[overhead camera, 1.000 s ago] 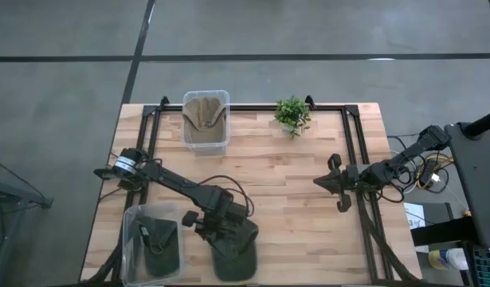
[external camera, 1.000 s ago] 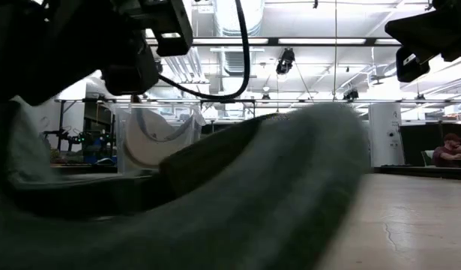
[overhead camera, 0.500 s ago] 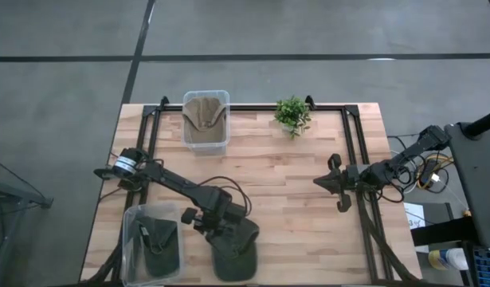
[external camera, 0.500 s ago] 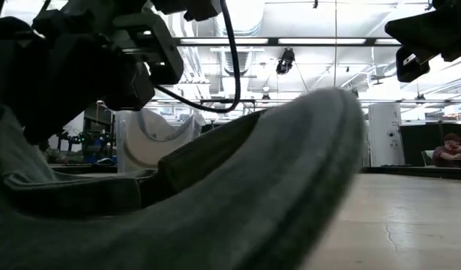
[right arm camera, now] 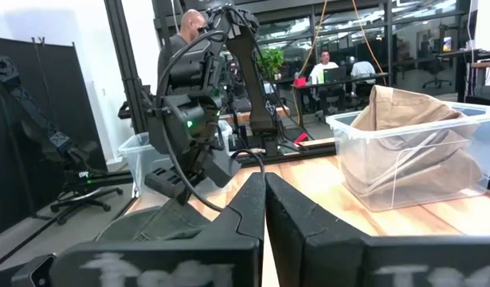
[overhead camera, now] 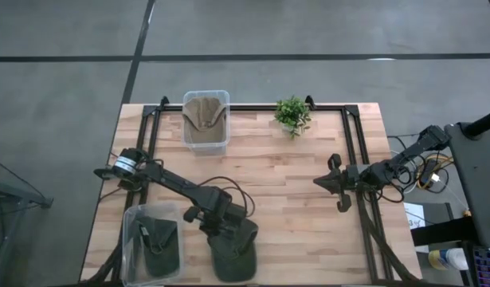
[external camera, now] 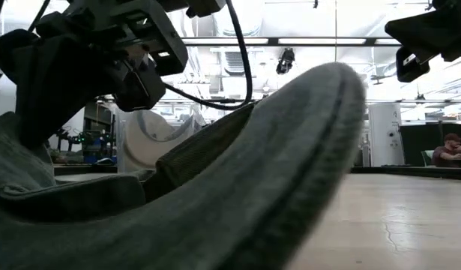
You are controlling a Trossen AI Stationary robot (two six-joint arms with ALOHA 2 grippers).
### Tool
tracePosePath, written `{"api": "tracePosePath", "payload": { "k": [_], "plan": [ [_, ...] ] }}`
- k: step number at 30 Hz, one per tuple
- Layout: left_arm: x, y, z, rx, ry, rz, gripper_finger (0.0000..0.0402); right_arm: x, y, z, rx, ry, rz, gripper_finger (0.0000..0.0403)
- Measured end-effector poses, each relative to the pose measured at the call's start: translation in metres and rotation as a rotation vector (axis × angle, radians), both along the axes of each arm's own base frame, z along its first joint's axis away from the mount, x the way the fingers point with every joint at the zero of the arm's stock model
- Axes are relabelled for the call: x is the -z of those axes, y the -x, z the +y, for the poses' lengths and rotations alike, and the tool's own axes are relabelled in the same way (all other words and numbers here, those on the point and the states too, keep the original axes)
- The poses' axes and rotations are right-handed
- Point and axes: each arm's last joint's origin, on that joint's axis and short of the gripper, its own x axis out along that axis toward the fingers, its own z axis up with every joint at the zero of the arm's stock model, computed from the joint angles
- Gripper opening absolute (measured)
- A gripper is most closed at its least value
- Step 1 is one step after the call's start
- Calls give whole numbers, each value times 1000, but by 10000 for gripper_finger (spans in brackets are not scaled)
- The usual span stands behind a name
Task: Pick & Place hat
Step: Put the black cap into the bottom transparent bin
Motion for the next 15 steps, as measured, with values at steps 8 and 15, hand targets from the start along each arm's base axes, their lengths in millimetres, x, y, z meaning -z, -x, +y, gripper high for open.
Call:
{"api": "tracePosePath", "payload": {
  "k": [8, 15],
  "plan": [
    [-21, -6, -1, 70, -6, -72, 2, 0, 0, 0, 0, 0, 0, 8],
    [-58, -8, 3, 134, -54, -83, 1, 0, 0, 0, 0, 0, 0, 8]
  ]
}}
